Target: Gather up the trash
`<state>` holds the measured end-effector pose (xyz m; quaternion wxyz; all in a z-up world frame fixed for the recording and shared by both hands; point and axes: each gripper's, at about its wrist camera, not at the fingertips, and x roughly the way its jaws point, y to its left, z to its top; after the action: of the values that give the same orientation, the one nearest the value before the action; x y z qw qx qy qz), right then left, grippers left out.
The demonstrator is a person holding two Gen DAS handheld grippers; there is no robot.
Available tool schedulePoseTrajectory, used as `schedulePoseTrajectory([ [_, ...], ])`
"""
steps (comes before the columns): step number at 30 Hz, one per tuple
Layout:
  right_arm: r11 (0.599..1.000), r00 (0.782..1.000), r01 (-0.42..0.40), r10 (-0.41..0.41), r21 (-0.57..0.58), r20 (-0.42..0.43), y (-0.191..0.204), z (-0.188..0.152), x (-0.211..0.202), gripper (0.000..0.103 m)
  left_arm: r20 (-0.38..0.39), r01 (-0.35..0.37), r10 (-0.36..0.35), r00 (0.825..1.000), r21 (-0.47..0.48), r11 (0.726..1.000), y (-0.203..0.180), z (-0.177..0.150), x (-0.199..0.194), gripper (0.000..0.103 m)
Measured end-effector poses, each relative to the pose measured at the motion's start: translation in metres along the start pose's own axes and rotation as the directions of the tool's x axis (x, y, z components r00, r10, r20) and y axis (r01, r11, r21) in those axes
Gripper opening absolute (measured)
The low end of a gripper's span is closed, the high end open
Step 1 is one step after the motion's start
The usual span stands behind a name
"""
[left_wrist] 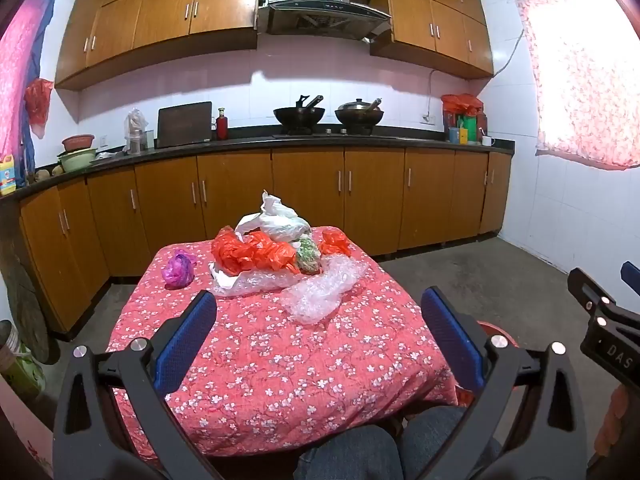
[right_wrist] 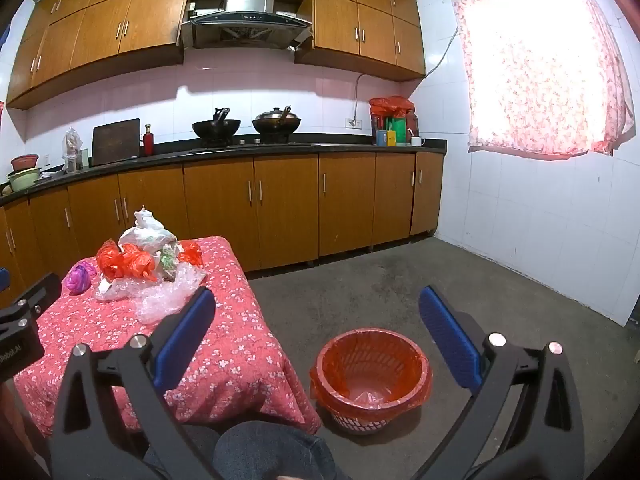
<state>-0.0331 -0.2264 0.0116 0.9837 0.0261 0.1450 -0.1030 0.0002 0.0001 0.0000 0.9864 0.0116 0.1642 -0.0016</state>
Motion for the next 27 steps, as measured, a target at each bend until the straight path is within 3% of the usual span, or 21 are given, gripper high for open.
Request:
schedulePoseTrajectory([
  [27,1.000,1.000,0.001,-0.001,-0.001,-0.004,-0.0018,-0.0003,-0.0018,0.099,-0.001,0.002,-0.002,1.000,-0.002,1.000,-0.0001,0.0000,-0.0001,0.101],
])
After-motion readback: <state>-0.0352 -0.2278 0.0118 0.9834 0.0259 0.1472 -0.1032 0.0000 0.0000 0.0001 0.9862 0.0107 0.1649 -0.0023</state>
